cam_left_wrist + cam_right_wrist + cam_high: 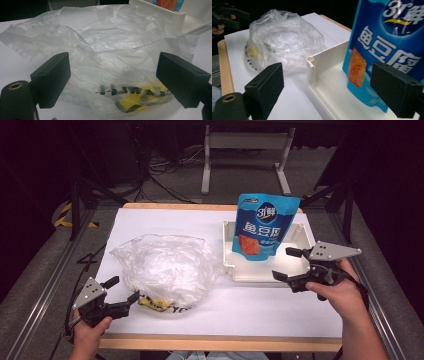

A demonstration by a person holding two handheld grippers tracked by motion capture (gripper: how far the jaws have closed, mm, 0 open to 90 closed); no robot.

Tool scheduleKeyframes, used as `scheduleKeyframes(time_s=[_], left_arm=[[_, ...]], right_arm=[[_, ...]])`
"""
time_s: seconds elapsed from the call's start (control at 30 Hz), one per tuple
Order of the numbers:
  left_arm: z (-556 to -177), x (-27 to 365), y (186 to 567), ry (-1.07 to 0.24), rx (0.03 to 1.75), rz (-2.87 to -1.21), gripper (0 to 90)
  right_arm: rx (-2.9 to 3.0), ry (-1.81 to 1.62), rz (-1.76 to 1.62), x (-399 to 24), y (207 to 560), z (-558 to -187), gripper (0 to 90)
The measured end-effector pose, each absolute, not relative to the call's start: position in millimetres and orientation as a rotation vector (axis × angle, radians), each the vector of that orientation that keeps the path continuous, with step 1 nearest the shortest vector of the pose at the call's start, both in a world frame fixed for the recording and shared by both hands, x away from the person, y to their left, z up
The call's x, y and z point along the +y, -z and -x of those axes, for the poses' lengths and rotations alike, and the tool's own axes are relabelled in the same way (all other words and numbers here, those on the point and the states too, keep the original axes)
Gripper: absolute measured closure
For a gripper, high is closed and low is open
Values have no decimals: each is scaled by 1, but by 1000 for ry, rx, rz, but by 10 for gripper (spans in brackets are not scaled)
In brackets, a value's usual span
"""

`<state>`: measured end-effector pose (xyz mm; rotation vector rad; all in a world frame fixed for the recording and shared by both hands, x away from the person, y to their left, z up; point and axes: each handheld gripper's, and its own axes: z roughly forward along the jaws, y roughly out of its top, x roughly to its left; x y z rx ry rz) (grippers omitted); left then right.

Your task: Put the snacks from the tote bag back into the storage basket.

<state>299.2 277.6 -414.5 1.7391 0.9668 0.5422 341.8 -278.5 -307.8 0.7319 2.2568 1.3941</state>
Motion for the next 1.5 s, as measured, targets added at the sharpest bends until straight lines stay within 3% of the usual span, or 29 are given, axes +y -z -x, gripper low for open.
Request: scheduleKeyframes(time_s=[0.43, 1.1, 1.5], left_arm=[[-299, 277, 414, -541, 965, -1737, 132], [-297, 275, 416, -520, 897, -1742, 115], [-298, 280, 419, -487, 872, -1706, 102]], right_arm=[[2269, -1402, -693, -245, 345, -328, 127], [2199, -1534, -698, -248, 406, -341, 127], [2174, -1450, -735, -241, 426, -346, 127]])
